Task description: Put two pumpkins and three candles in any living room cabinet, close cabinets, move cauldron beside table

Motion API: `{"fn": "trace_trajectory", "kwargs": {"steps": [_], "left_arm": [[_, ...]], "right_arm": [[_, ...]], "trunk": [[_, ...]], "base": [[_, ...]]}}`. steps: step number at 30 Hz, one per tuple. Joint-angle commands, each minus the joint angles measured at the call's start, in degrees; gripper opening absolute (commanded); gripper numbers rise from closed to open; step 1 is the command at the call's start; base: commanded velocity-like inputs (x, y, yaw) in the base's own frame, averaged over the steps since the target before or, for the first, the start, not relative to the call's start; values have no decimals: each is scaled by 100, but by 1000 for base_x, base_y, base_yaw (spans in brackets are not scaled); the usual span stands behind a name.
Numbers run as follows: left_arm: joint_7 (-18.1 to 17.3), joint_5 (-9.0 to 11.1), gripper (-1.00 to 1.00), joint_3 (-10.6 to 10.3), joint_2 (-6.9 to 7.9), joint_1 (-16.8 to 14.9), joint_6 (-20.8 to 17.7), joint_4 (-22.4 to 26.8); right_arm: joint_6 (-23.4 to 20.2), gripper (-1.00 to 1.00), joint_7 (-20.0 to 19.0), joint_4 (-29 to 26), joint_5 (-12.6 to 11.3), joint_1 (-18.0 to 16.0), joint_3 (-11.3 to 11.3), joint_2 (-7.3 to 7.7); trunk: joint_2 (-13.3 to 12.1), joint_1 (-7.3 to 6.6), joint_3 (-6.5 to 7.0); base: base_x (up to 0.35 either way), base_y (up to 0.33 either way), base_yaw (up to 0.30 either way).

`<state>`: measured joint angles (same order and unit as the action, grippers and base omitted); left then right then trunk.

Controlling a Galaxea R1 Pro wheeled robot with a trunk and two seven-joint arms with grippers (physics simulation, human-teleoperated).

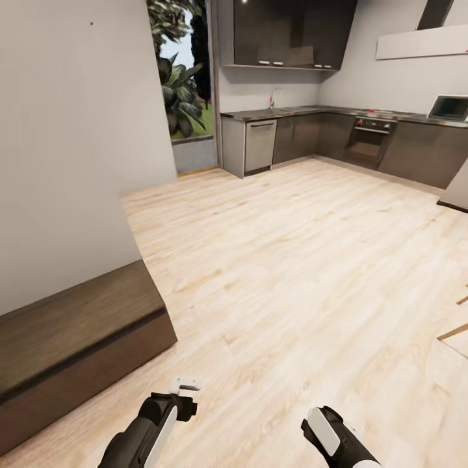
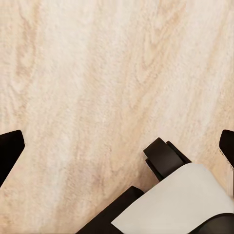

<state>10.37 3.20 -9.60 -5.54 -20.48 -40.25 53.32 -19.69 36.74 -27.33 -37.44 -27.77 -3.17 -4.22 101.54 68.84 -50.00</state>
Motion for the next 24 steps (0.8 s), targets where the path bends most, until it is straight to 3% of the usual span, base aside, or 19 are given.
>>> {"fn": "trace_trajectory", "kwargs": {"steps": [1,10,16,24], "left_arm": [[0,0,100,1,0,0,0,-1],[0,5,100,2,0,0,0,-2],[0,14,100,2,0,0,0,-2],[0,14,100,2,0,0,-2,-6]], "right_arm": [[0,100,0,0,0,0,0,0],[0,100,0,0,0,0,7,-9],[0,100,0,0,0,0,271,-9],[0,100,0,0,0,0,324,-11]], "trunk": [[0,0,0],[0,0,0],[0,0,0],[0,0,0]], "base": [[0,-236,293],[0,-181,293],[0,-19,293],[0,-1,293]]}}
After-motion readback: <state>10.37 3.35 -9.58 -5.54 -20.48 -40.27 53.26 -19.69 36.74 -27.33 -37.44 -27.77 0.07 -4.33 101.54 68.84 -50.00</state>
